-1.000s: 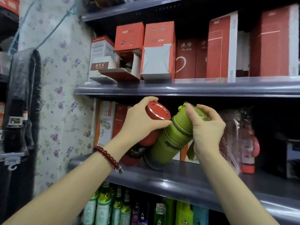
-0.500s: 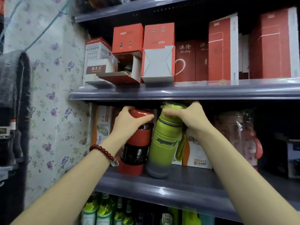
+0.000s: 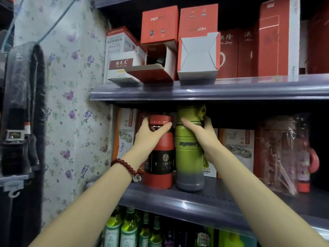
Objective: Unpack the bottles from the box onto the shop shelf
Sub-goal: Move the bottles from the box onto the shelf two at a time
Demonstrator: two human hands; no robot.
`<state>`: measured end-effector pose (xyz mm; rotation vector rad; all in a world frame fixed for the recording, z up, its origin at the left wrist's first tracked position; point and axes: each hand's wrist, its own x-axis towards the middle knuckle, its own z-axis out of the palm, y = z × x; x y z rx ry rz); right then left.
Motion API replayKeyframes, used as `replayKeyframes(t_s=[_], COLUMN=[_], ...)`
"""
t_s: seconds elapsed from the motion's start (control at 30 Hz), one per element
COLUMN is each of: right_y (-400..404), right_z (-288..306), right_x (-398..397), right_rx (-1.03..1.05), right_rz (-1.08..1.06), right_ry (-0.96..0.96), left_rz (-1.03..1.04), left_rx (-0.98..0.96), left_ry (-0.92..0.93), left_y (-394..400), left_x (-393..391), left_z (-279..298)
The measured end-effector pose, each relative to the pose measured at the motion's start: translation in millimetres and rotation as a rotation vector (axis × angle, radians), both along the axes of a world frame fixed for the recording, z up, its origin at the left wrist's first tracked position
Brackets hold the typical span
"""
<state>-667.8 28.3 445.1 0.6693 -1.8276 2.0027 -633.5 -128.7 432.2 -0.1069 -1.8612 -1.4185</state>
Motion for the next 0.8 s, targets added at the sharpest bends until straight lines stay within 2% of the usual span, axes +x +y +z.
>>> replayKeyframes(t_s=[0.13, 0.43, 0.63, 0.8], right_y=[-3.5, -42.1, -60.4, -42.9], right_z=[-8.3, -14.2, -10.6, -16.3], right_x=[-2.2, 6.6, 6.0, 13.6], right_rx=[-0.066, -0.118, 0.019, 0.195], right_rz=[-0.088, -0.143, -0.128, -0.108], right_ry=[-0.015, -0.002, -0.018, -0.079], left_rz=[-0.029, -0.014, 0.008, 0.069], left_rx=[0.029, 0.039, 0.05, -0.109], left_ry=[0.049, 0.121, 0.05, -0.1], left_y=[-3.0, -33.7, -58.4, -58.5], left_x=[-2.8, -1.3, 0.7, 14.1], left_z=[0.7, 8.1, 1.0, -12.1])
